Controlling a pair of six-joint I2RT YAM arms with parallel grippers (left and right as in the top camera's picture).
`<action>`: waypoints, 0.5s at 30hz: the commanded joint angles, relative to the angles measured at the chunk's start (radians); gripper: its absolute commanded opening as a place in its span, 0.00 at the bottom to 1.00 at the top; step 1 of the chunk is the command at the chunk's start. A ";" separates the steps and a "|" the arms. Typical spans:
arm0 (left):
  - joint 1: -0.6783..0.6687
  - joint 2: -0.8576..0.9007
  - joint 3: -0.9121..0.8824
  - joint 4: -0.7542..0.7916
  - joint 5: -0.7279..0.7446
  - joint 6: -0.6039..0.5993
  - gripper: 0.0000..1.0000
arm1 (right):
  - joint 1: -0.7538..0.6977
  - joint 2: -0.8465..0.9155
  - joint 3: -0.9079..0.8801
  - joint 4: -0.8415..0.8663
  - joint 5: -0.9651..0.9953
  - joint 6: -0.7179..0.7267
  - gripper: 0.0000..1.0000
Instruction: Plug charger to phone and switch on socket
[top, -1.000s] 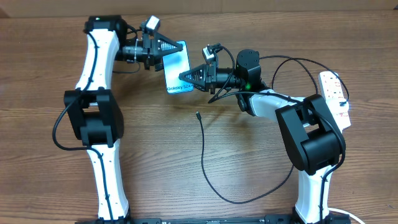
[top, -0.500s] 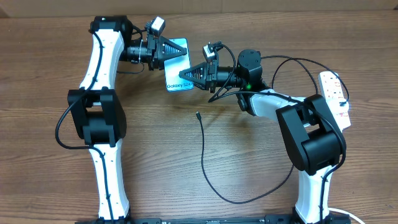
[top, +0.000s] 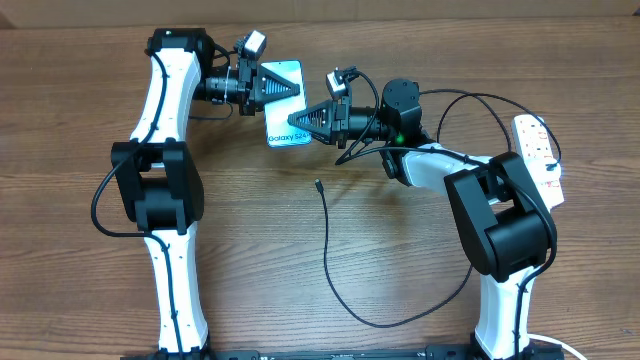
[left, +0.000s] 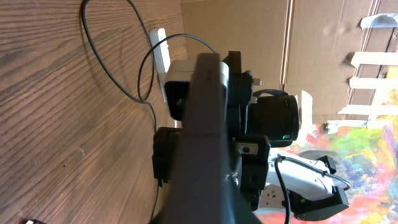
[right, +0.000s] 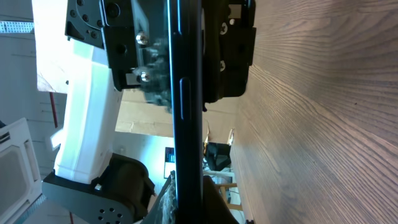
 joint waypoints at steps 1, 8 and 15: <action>-0.028 -0.022 0.024 -0.013 0.084 0.029 0.04 | 0.017 0.000 0.008 -0.023 0.034 0.022 0.04; -0.027 -0.022 0.024 0.004 0.080 0.029 0.04 | 0.017 0.000 0.008 -0.043 0.031 -0.025 0.33; -0.027 -0.021 0.024 0.055 -0.111 -0.031 0.04 | 0.016 0.000 0.008 -0.137 0.019 -0.131 0.69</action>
